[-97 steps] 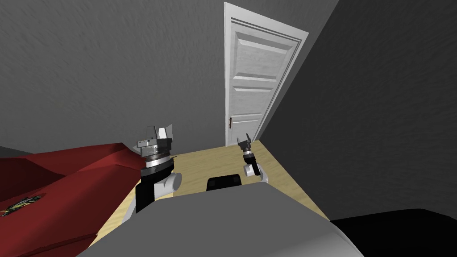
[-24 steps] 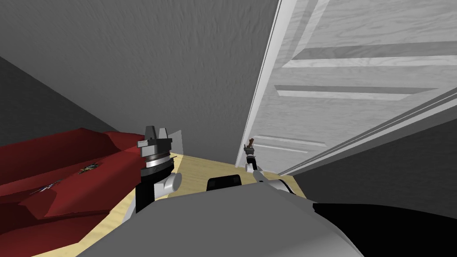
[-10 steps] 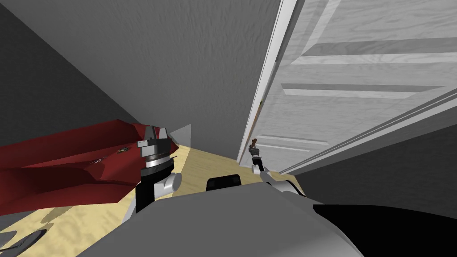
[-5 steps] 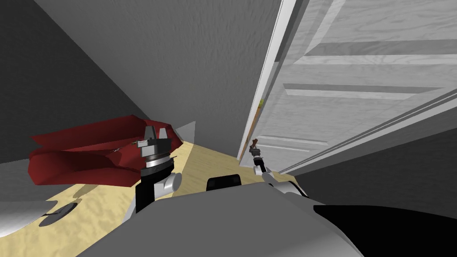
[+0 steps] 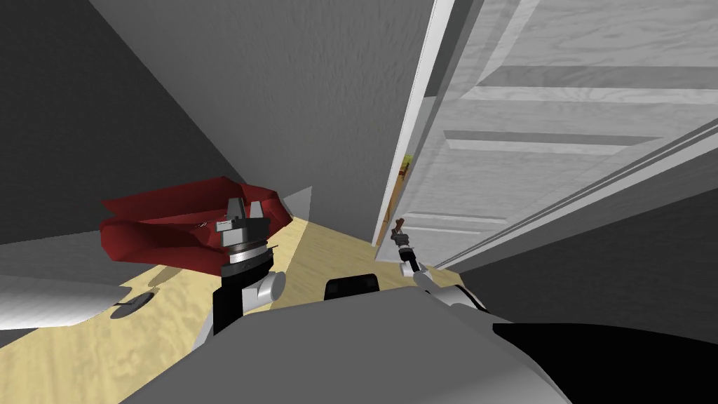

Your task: Pull the door open

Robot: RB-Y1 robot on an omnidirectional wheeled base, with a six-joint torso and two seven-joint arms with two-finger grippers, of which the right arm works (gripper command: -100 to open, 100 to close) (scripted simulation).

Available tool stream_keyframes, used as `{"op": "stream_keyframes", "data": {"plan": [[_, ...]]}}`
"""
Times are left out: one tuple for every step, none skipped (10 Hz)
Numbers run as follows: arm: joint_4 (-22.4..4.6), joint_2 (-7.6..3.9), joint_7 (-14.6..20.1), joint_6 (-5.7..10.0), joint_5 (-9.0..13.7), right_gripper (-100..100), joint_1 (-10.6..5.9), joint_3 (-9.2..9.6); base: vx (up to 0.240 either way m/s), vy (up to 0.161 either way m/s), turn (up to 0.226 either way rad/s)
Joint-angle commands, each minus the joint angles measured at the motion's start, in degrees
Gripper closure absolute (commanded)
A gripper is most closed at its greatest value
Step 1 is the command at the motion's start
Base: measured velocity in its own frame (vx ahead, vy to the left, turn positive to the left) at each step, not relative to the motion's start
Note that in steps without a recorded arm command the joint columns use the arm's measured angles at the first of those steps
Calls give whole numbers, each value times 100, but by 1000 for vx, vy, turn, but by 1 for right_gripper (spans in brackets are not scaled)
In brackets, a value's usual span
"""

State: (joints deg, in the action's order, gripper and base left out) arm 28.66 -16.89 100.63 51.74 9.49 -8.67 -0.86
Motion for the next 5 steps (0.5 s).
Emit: {"op": "stream_keyframes", "data": {"plan": [[-18, -28, 119, 30, -81, 100, 40, 114, -205, -21, 62], [-4, -67, 216, 62, -144, 100, 72, 198, -248, -65, 67], [4, -89, 270, 79, -178, 100, 89, 245, -254, -70, 71], [14, -118, 342, 103, -224, 100, 112, 308, -225, -46, 65], [3, -113, 296, 97, -194, 100, 68, 265, -101, -15, 20]]}}
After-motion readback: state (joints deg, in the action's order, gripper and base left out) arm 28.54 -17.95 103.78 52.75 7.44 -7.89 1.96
